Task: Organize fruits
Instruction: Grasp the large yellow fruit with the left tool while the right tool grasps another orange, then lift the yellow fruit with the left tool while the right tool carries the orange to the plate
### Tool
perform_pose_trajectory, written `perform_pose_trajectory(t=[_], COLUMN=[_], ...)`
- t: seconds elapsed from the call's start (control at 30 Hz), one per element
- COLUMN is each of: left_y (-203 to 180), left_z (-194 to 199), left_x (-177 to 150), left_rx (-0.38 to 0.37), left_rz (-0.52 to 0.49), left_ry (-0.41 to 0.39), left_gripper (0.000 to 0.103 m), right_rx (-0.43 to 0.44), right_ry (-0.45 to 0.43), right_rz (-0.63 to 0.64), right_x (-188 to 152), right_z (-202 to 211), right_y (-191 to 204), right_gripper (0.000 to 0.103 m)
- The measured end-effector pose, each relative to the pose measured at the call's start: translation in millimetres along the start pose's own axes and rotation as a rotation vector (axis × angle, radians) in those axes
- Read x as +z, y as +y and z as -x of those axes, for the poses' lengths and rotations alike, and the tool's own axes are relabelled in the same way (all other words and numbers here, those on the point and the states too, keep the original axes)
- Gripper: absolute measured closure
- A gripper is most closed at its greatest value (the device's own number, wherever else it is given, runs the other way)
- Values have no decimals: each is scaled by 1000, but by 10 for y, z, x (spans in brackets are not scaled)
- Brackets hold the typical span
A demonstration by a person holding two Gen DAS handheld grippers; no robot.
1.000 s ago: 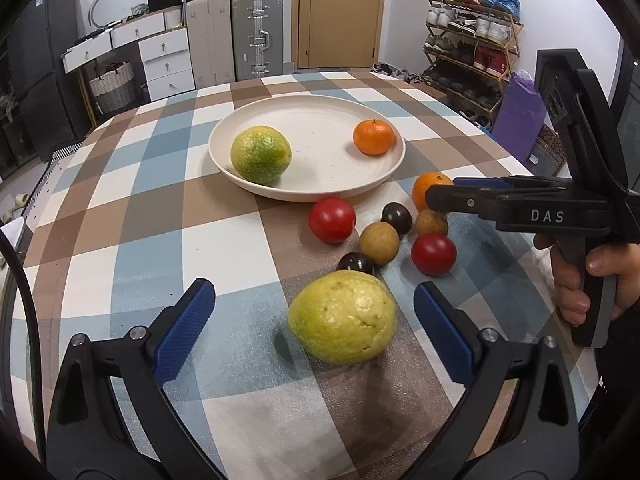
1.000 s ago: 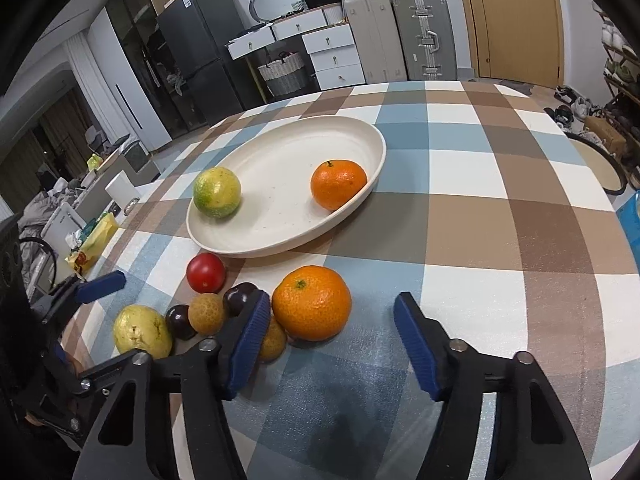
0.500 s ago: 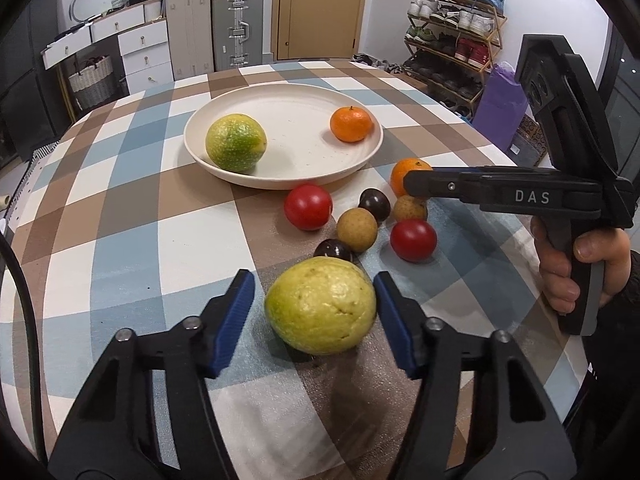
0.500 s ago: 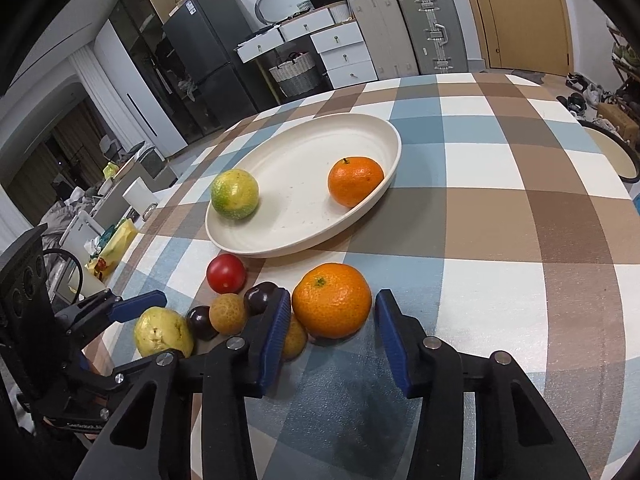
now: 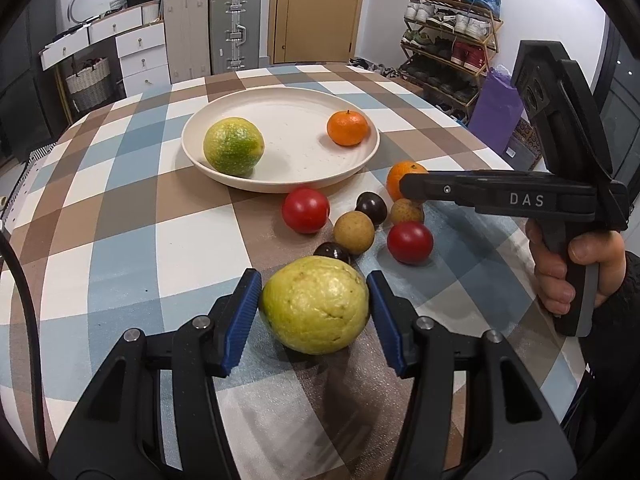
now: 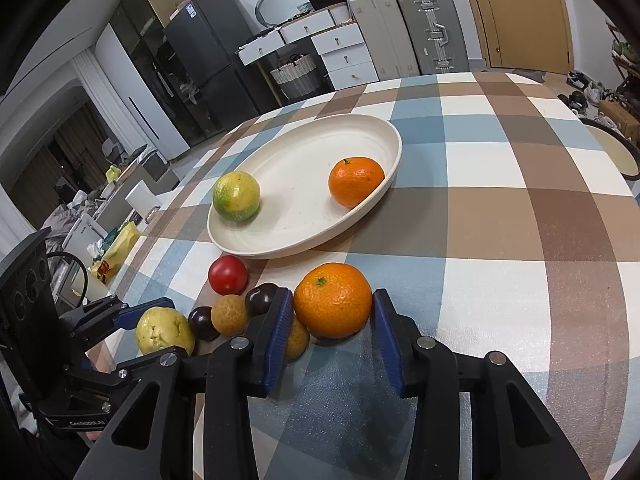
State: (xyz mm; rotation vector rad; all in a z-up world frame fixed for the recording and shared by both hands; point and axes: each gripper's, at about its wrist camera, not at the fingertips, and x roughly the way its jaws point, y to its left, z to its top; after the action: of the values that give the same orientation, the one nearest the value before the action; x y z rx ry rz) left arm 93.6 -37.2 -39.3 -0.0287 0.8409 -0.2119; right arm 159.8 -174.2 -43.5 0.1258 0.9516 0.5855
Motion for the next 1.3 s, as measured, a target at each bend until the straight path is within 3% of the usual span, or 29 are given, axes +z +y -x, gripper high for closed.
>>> perform_pose_trajectory(t=[0.67, 1.3], left_y=[191, 274], left_z=[250, 202], left_x=[88, 218], left_rx=[44, 52], left_rz=[81, 103], left_ry=[-132, -194], left_gripper=[51, 51], right_rx=[17, 35], right_ry=[-87, -129], right_rz=[35, 53], right_x=[16, 48], right_z=[158, 229], right_y=[92, 155], right_gripper=[63, 63])
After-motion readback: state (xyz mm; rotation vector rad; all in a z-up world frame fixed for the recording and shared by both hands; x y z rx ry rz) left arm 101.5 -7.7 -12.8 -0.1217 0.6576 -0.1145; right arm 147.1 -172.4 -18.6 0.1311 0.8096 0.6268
